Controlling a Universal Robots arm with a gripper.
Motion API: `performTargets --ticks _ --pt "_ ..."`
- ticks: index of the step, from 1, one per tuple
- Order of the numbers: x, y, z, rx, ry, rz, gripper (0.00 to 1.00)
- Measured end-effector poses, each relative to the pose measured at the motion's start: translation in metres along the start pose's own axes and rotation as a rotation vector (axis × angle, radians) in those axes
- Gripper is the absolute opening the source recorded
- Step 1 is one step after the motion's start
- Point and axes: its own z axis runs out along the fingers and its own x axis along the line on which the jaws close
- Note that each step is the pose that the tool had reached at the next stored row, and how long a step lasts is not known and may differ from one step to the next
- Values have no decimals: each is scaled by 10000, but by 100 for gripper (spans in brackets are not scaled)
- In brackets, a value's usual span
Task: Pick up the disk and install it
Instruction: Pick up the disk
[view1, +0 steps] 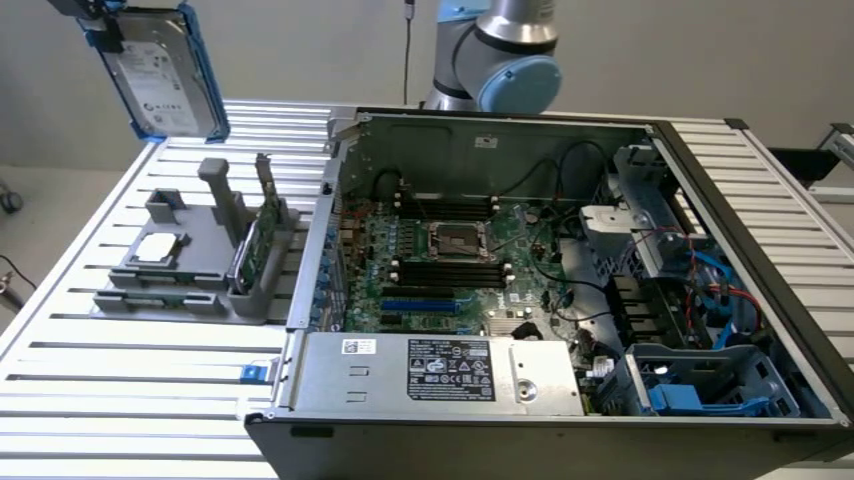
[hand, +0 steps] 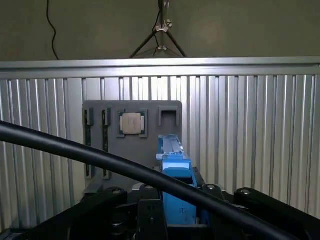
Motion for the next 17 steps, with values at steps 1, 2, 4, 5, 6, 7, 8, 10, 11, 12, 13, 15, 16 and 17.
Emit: performTargets --ticks 1,2,4,5,6,7,8,10,11,12,13,15,16,17 --pt "14 -39 -48 -2 0 1 33" --pt "27 -76 -92 -5 0 2 33" --pt "56 -148 -171 -8 0 1 33" --pt "72 -185 -206 -10 1 0 33" --pt "87 -222 -238 -9 0 0 33" --pt "102 -258 -270 -10 0 1 33" --pt "117 -297 -298 -11 0 1 33" --pt "146 -380 -344 -15 0 0 33" --pt "161 -423 -364 -14 0 0 33" --pt "176 -471 -385 -17 1 1 33" --pt "190 -516 -402 -19 0 1 33" --pt "218 -606 -434 -22 0 -1 33" --pt "231 -651 -449 -23 0 1 33" --pt "245 -695 -464 -25 0 1 33"
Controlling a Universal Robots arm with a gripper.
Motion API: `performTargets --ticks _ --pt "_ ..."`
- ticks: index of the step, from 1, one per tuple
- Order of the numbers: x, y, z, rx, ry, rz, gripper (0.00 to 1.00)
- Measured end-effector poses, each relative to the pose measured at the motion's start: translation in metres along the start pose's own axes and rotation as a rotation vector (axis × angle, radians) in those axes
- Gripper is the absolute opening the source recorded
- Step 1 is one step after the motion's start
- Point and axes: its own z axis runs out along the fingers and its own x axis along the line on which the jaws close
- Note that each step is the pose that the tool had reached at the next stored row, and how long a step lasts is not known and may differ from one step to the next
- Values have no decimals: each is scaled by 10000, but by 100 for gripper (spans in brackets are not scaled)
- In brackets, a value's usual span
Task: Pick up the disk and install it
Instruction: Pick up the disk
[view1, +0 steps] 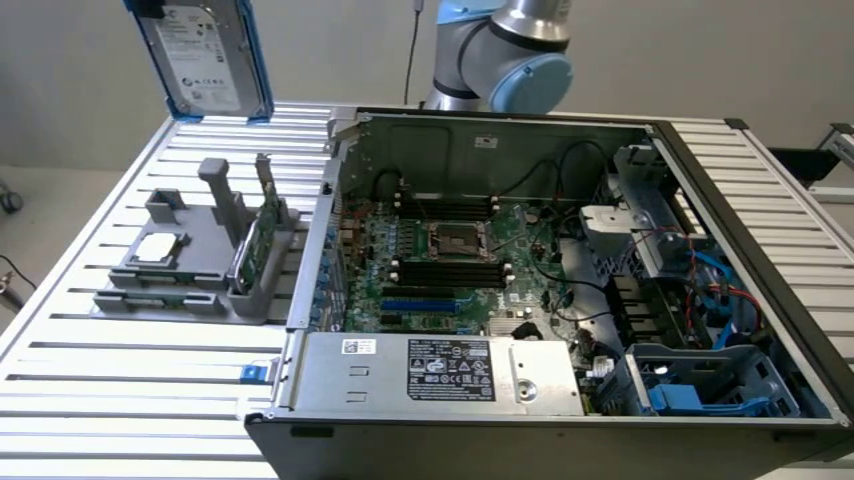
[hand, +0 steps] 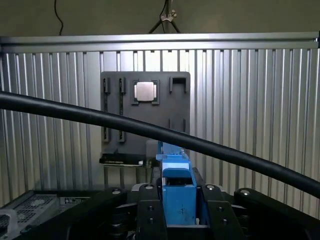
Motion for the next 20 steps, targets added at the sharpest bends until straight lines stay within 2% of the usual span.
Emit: performTargets --ticks 5,20 --pt "74 -216 -63 -4 0 -1 33" --pt "379 -731 -168 -3 -1 -1 33"
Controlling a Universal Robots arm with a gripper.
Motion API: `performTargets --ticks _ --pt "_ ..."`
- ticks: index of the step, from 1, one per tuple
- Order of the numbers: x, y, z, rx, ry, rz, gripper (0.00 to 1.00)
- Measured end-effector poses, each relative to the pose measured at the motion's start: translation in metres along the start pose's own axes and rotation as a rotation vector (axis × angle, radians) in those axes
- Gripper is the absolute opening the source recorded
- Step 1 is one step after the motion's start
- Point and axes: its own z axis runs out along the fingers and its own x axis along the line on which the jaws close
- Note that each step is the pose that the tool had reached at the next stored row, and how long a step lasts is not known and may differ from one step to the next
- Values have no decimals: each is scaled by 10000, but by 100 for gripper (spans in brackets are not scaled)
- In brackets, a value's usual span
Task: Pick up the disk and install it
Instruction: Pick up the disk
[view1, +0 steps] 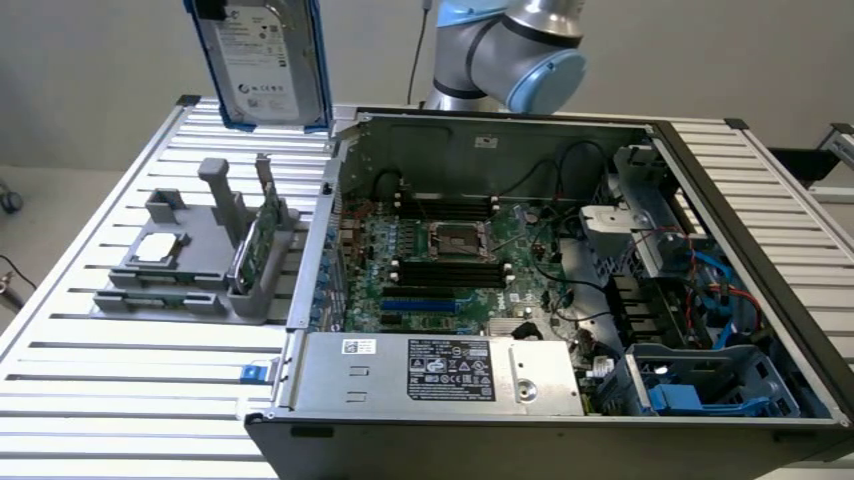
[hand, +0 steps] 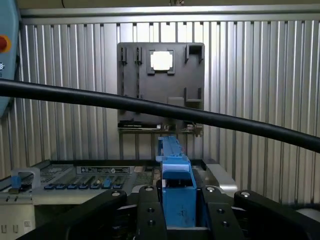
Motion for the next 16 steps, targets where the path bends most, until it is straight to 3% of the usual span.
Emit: performTargets --ticks 16 --pt "356 -600 -84 -1 1 0 33"
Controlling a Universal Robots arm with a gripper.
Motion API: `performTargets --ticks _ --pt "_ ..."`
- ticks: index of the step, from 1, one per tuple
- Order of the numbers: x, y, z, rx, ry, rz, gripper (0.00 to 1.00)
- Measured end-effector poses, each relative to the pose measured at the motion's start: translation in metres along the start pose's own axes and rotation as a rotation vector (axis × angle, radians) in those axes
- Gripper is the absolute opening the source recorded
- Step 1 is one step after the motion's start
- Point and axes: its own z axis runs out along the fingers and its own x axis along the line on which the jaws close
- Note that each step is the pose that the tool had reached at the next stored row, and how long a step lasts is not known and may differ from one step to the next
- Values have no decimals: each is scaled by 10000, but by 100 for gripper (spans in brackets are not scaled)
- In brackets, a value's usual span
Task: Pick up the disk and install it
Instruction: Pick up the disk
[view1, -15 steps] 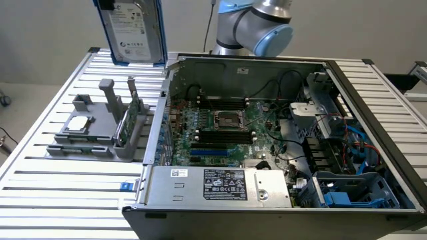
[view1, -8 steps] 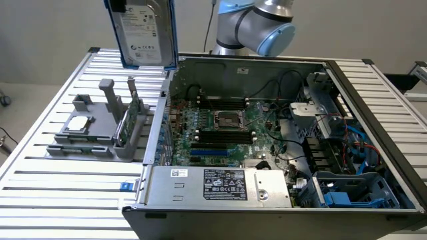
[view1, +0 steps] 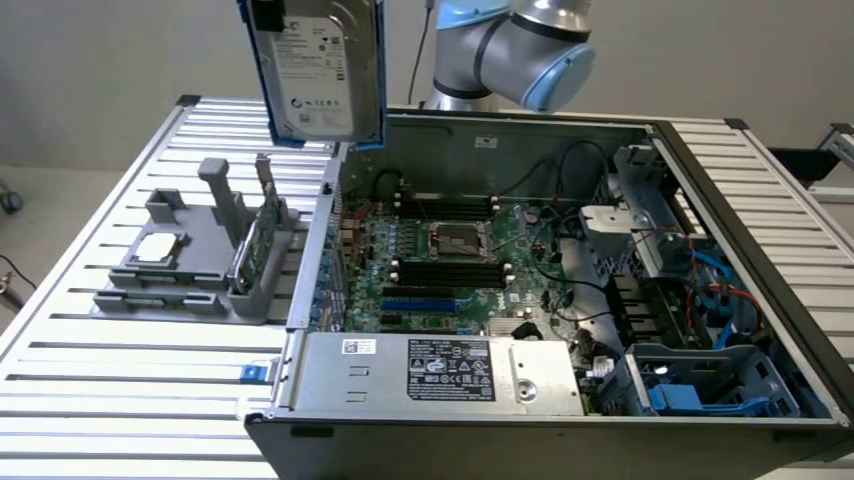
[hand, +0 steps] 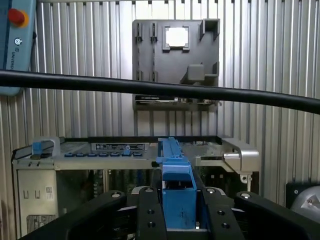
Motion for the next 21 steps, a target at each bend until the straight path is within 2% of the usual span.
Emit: performTargets --ticks 21 --pt "407 -906 -94 -5 0 1 33"
